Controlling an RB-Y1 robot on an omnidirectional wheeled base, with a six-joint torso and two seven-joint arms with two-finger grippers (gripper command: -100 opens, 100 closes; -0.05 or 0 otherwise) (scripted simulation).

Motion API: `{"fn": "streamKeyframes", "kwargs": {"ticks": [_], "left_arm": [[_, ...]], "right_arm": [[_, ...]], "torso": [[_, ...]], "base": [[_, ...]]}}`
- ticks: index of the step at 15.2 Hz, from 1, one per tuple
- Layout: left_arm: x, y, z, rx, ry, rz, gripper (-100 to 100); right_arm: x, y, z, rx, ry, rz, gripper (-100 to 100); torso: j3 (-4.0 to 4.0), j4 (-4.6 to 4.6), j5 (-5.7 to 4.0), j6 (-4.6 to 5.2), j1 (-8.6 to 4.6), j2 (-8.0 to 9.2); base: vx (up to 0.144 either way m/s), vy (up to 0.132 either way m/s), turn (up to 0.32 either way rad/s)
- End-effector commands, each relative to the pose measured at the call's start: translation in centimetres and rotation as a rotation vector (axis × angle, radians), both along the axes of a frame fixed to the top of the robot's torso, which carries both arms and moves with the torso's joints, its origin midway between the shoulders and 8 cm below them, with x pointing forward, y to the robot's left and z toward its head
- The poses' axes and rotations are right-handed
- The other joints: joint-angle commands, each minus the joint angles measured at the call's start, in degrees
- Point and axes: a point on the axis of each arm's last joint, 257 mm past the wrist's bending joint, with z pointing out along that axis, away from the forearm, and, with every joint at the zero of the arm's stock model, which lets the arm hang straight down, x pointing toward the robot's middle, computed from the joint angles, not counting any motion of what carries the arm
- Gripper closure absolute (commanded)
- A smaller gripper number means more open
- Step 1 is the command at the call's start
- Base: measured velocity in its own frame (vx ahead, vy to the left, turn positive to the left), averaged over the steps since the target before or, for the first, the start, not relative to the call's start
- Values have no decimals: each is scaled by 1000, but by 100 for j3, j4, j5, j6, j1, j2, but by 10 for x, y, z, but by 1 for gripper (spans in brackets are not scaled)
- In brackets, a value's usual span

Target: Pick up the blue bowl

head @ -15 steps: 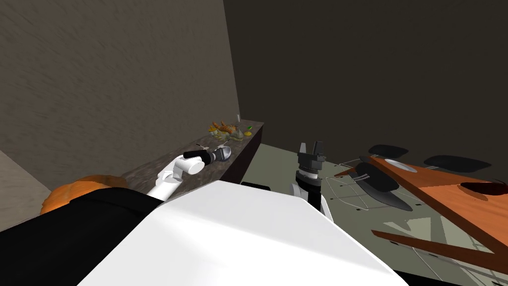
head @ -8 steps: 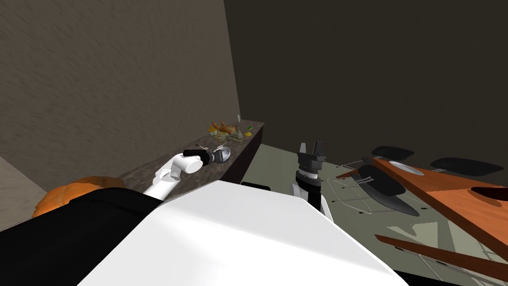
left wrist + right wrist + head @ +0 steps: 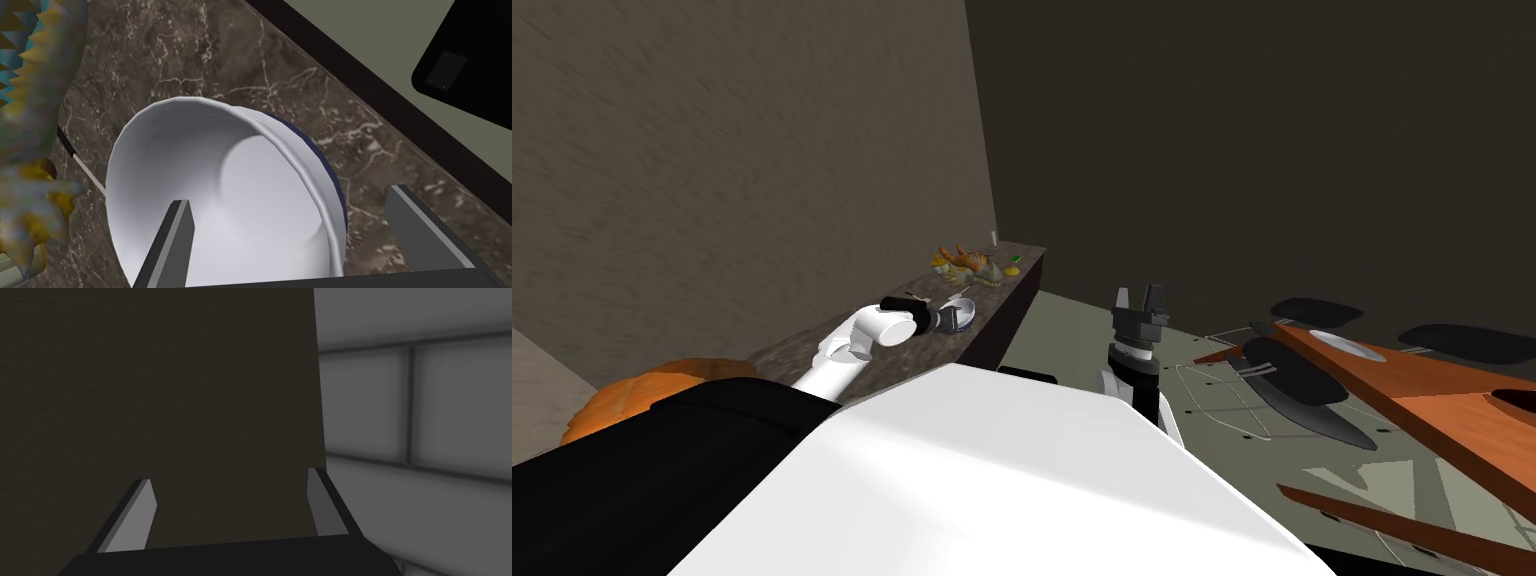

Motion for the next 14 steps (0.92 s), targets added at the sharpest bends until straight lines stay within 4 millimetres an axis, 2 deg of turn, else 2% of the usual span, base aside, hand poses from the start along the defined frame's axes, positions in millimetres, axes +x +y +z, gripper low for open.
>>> {"fn": "streamKeyframes", "kwargs": {"ticks": [1, 14], "left_arm": [[-7, 2, -3, 2, 37, 7, -100], [-57, 14, -11, -9, 268, 70, -100]], "right_arm": [[0, 0, 0, 0, 0, 0, 0], [0, 0, 0, 0, 0, 0, 0]], "torso": [[0, 0, 0, 0, 0, 0], [-1, 0, 0, 0, -1, -2]], "base": [[32, -4, 10], [42, -2, 19]]}}
